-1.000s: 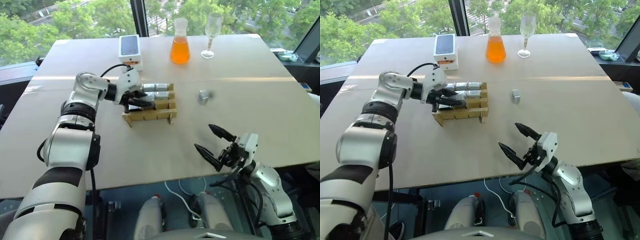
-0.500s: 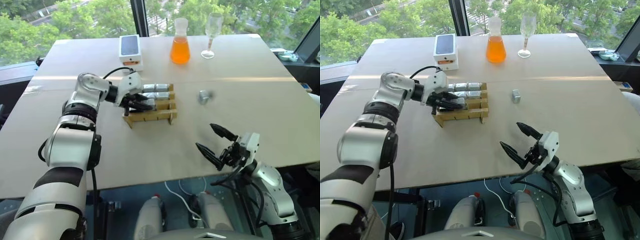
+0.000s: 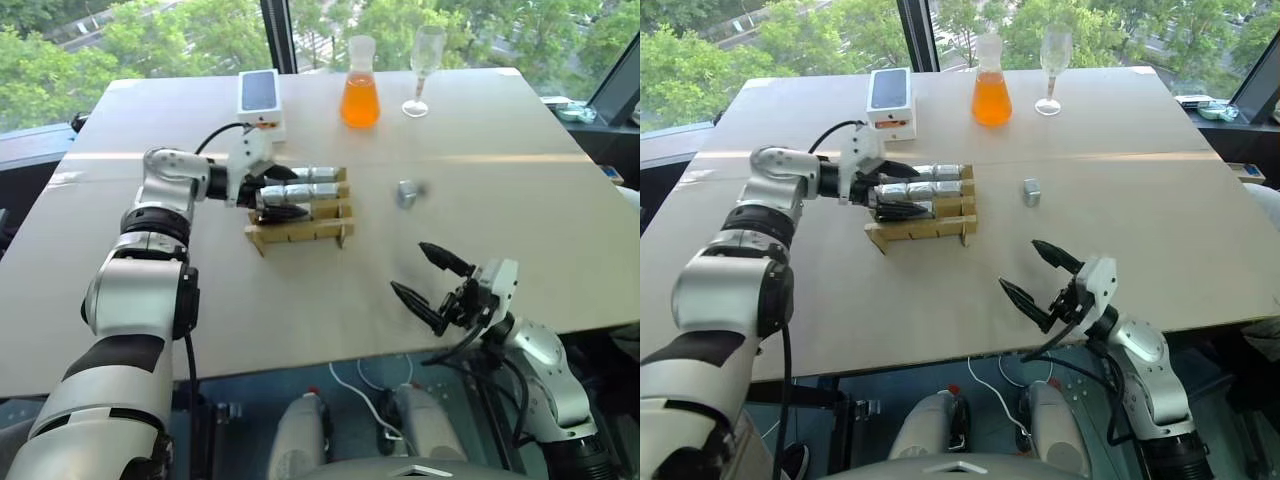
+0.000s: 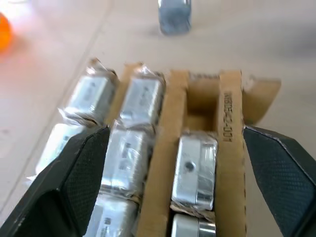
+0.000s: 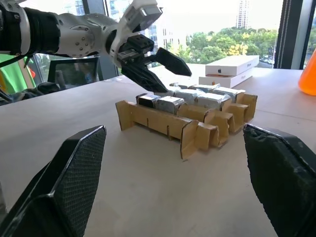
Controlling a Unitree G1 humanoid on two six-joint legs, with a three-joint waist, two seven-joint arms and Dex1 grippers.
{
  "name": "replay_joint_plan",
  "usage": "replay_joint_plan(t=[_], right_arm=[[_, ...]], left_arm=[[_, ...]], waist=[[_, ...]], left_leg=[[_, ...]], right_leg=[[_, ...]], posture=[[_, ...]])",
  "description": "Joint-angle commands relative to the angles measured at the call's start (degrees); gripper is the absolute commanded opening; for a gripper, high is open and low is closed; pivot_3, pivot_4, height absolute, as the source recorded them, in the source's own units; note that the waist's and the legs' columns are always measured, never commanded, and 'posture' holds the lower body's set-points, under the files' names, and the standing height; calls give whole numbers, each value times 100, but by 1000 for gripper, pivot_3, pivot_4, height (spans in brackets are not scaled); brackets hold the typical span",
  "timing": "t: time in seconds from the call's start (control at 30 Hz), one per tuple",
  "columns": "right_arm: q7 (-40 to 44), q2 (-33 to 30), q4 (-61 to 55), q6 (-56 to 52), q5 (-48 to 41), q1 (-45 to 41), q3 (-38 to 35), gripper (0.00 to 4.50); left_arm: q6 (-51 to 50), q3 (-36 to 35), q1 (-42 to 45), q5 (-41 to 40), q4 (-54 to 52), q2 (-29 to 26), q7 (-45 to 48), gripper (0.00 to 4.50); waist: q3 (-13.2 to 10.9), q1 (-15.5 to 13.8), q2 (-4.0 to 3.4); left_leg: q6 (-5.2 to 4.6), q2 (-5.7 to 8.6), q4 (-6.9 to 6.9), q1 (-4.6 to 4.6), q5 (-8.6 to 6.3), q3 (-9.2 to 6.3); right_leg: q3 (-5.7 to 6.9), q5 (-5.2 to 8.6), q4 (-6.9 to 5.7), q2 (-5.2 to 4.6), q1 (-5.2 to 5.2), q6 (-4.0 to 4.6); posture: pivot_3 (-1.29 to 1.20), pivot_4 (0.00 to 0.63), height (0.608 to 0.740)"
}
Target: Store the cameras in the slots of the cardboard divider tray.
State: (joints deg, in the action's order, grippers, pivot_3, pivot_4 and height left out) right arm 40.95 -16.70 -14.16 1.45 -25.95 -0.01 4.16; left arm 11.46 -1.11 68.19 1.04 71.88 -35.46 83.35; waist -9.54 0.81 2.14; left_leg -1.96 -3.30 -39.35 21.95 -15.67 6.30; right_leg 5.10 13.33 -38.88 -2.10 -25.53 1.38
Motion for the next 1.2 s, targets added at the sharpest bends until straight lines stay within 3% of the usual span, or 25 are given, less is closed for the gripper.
replay_joint_plan(t=[0.03, 0.17, 0.27, 0.43, 0.67, 0.87, 1.0, 1.13, 1.2], right_arm=[[-1012, 18, 342, -744, 511, -637, -235, 4410], [-1963, 202, 904, -1432, 1078, -1497, -265, 4410], [-2261, 445, 1506, -1683, 1198, -2154, -291, 4410], [-2595, 755, 2769, -1973, 1218, -3144, -537, 4410], [-2246, 784, 4241, -1551, 1358, -4055, -578, 4410], [-2258, 815, 5343, -1202, 1418, -4661, -761, 4410], [-2350, 765, 5834, -839, 1566, -4893, -807, 3050], [-2307, 768, 5954, -774, 1575, -4925, -859, 967], [-2258, 758, 5911, -768, 1585, -4895, -851, 838]], left_arm=[[-395, -496, -399, -698, -970, -263, 298, 4446], [-1351, -876, -1638, -1397, -3082, -338, -35, 4446], [-2360, -1398, -3253, -1957, -5442, -432, -766, 4446], [-3644, -2256, -5360, -2491, -8301, -434, -2089, 4446], [-4624, -2770, -6658, -3124, -10297, -237, -3334, 4446], [-4892, -2723, -7153, -3447, -10981, -134, -3890, 4446], [-4878, -2721, -7409, -3513, -11116, -269, -3946, 4500], [-4757, -2722, -7602, -3547, -11048, -386, -3874, 4500], [-4714, -2684, -7622, -3518, -10997, -457, -3864, 4500]], waist=[[0, 15, 2], [0, 25, -1], [0, 43, -1], [-1, 89, -2], [1, -2, -7], [1, 16, -8], [1, 17, -8], [0, 17, -10], [0, 14, -10]], left_leg=[[1, -1, 0, -6, 0, 7], [3, -12, 4, -7, 2, 11], [5, -18, 4, 3, 3, 10], [6, -21, 12, 5, 2, 15], [4, 0, 14, -3, 1, 5], [4, 0, 16, -4, 1, 4], [4, -1, 18, -5, 1, 3], [4, 0, 18, -4, 1, 4], [4, 0, 18, -3, 1, 3]], right_leg=[[-6, -1, -1, 1, 1, 2], [-17, -13, -4, -24, -2, 22], [-16, -14, -6, -30, -11, 25], [-14, -15, 0, -44, -13, 26], [-6, -15, -2, -60, 1, 26], [-8, -15, -2, -57, 1, 26], [-7, -15, -1, -56, 1, 27], [-8, -15, 2, -58, 0, 27], [-7, -15, 2, -58, 0, 27]], posture=[[0, 150, 740], [0, 150, 740], [0, 150, 740], [0, 150, 740], [0, 150, 740], [0, 150, 740], [0, 150, 740], [0, 150, 740], [0, 150, 740]])
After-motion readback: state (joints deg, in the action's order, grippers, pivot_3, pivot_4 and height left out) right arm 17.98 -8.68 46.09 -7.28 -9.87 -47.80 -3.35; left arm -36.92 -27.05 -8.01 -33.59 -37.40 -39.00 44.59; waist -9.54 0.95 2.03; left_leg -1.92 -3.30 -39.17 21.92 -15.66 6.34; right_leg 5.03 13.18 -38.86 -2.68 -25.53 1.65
